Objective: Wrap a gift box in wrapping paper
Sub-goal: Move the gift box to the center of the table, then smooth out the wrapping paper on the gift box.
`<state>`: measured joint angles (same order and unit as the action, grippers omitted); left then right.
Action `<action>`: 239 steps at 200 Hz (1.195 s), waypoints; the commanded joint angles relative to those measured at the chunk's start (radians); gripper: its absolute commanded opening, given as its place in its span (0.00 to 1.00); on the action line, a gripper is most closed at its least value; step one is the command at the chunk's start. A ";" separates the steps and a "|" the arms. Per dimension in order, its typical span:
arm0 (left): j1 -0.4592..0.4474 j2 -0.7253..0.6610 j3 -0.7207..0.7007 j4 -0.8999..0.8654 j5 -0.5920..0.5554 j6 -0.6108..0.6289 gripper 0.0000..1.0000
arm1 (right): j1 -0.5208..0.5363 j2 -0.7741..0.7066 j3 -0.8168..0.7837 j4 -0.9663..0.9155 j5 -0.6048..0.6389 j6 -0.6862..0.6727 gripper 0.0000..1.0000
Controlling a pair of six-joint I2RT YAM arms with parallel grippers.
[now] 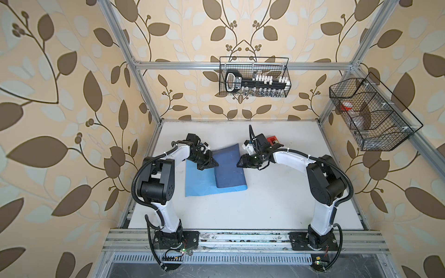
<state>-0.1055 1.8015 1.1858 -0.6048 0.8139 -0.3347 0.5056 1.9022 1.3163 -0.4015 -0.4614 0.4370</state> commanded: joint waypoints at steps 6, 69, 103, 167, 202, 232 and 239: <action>-0.005 -0.017 -0.033 0.001 -0.027 0.009 0.00 | -0.020 -0.053 -0.026 -0.017 -0.054 -0.031 0.59; -0.005 0.005 -0.087 0.017 -0.126 0.059 0.00 | 0.005 -0.013 0.006 0.004 -0.080 -0.008 0.59; -0.005 0.024 -0.102 0.020 -0.130 0.065 0.00 | 0.014 0.029 0.005 0.018 -0.068 0.008 0.59; 0.000 0.016 -0.088 -0.005 -0.085 0.079 0.00 | -0.011 0.014 0.003 0.018 -0.090 0.022 0.58; 0.006 0.003 -0.088 -0.007 -0.090 0.081 0.00 | -0.017 0.030 0.013 0.017 -0.090 0.023 0.56; 0.006 0.047 -0.072 -0.013 -0.083 0.077 0.00 | -0.004 0.070 0.062 -0.004 -0.080 0.017 0.56; 0.006 0.054 -0.068 -0.015 -0.078 0.077 0.00 | 0.000 0.080 0.072 -0.010 -0.075 0.011 0.56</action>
<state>-0.0971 1.7897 1.1313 -0.5304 0.8490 -0.2745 0.4908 1.9388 1.3296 -0.3855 -0.5354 0.4564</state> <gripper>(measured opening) 0.045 0.562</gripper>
